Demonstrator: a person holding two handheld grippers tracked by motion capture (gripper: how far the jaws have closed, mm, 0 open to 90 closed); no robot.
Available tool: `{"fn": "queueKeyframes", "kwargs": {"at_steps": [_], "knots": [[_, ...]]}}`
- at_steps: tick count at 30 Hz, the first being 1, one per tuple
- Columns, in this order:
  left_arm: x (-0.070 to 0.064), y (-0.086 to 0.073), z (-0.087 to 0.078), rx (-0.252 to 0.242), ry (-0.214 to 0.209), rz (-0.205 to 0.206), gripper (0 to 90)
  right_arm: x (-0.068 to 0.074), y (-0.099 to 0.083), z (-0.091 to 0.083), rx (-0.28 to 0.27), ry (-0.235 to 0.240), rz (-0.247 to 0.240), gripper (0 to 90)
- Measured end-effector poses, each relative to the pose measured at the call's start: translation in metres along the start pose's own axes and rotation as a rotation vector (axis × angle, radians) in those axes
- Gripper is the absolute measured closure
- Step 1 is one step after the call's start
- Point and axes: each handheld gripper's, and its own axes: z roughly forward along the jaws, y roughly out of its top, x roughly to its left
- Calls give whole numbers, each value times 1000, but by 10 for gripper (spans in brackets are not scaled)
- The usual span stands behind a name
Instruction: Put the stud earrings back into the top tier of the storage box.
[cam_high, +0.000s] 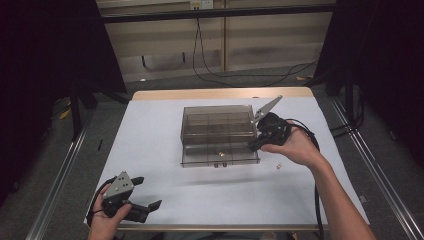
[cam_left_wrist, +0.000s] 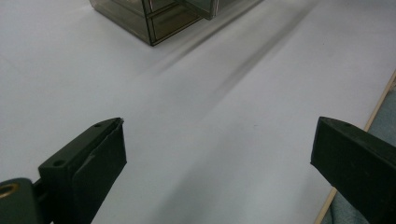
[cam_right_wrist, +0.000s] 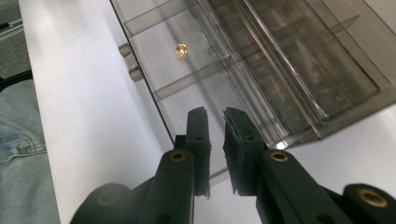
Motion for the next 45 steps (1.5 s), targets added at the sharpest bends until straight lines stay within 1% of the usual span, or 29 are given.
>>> {"fn": "queueKeyframes", "kwargs": {"at_steps": [3,8,9,11,12,15,17,22,24,30,36,38,44,45], "knots": [[0,0,0,0,-1,2,33,-1,-5,-5,3,-11,-1,807],[0,0,0,0,-2,2,33,-5,-17,-12,3,-24,27,807],[0,0,0,-1,-2,4,33,-7,-20,-13,4,-30,21,806],[0,0,0,0,-1,3,33,-8,-25,-15,9,-44,34,806],[0,0,0,0,-1,2,34,-9,-28,-16,6,-41,36,806],[0,0,0,0,-1,2,33,-11,-35,-18,17,-49,50,803],[0,0,0,1,-1,1,34,-12,-40,-18,22,-56,49,801],[0,0,0,3,0,3,33,-15,-53,-21,13,-58,91,793],[0,0,0,4,0,3,33,-18,-59,-21,18,-60,109,794],[0,1,1,4,1,3,34,-24,-71,-17,43,-66,136,793],[0,0,0,0,-1,-1,33,-27,-81,-8,93,-78,154,793],[0,0,0,1,-1,-1,33,-29,-85,-5,102,-76,156,794],[0,0,2,6,-1,4,33,-29,-91,7,158,-69,160,795],[0,0,1,7,1,6,33,-29,-92,8,165,-68,173,796]]}}
